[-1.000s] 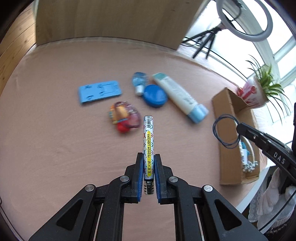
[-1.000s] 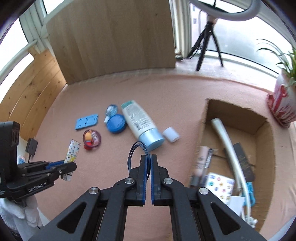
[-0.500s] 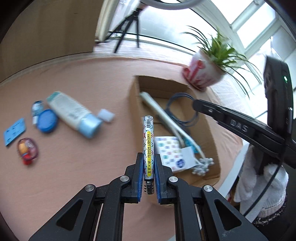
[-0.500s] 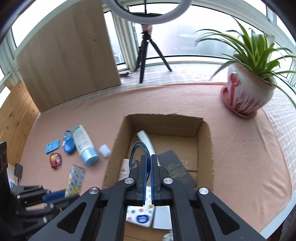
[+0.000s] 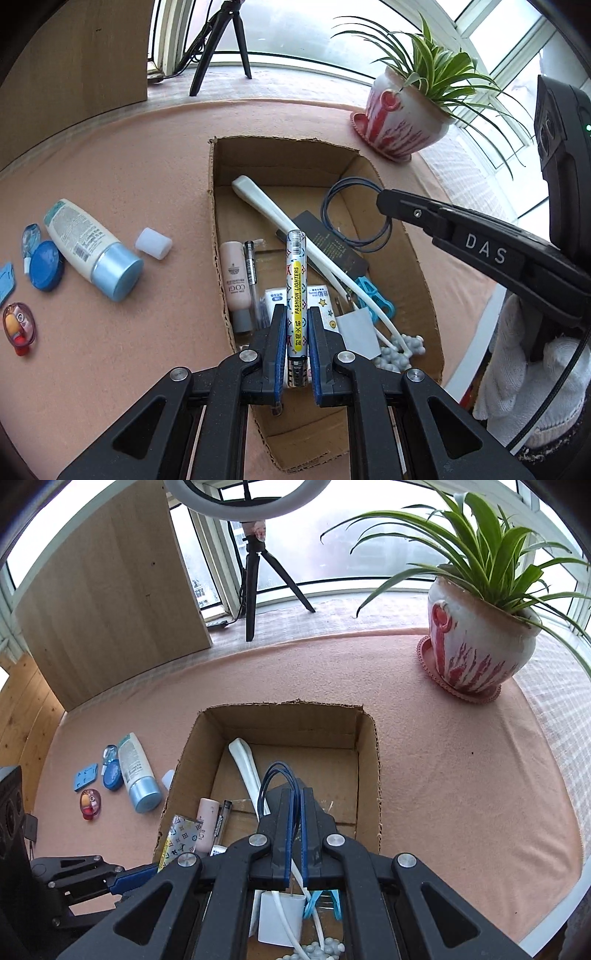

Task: Organize objects
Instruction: 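Carry the lighter pack and the cable into the box and open both grippers, then return both grippers to the pile toward the toy keychain pouch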

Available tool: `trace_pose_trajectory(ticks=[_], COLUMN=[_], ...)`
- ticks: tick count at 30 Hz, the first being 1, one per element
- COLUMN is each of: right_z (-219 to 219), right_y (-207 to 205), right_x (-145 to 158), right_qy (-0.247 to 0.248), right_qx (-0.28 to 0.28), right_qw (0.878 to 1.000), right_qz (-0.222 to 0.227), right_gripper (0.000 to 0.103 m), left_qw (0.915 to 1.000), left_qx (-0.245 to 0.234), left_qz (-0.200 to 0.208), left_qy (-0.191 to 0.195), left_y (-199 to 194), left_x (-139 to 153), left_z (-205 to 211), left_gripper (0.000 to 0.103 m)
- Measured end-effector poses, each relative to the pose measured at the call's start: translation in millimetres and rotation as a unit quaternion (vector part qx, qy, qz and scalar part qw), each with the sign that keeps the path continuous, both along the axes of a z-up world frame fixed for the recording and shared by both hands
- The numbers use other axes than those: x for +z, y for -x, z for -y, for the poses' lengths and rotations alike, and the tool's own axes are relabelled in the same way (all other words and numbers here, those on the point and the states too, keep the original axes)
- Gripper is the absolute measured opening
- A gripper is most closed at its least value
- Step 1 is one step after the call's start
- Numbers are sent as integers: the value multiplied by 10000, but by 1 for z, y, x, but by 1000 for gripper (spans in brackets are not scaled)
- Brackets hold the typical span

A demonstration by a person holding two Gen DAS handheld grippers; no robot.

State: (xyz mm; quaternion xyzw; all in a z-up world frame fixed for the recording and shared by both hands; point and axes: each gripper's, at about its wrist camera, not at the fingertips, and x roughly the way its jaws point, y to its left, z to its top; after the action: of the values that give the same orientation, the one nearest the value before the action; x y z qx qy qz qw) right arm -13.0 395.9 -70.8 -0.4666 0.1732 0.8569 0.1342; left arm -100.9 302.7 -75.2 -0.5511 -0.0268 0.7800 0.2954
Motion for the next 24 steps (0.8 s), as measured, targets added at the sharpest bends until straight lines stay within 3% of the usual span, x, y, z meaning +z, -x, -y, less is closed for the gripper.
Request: trace_pose_trajectory(ticks=[1,2,3,5,16,24], right_z=[1,1,2,5,27,92], right_y=[0,-1,-1,-3,-2,26], right_x=[0,0,0,3,4,10], right_qy=[48,56,12,-94,469,576], right_qx=[38,55,35,-28,55,853], right_qw=[10000,10000,10000,9999,9986,9943], right_qz=[-25,-25,-5,-103,-244,-293], right_gripper=[5,17,36,51,50,50], left_qw=[10000,10000,10000,9999,9952,9819], left_qx=[-9,24,32,109,954,1844], left_qz=[27,26,12,-86,-131,116], left_qy=[-36,2,27,66,182,427], left_y=[1,1,1,1,15,16], left_x=[-1,0,0,3,3,-23], left_z=[1,3,4,11,102,212], left_gripper=[12,18,24,25,25,25])
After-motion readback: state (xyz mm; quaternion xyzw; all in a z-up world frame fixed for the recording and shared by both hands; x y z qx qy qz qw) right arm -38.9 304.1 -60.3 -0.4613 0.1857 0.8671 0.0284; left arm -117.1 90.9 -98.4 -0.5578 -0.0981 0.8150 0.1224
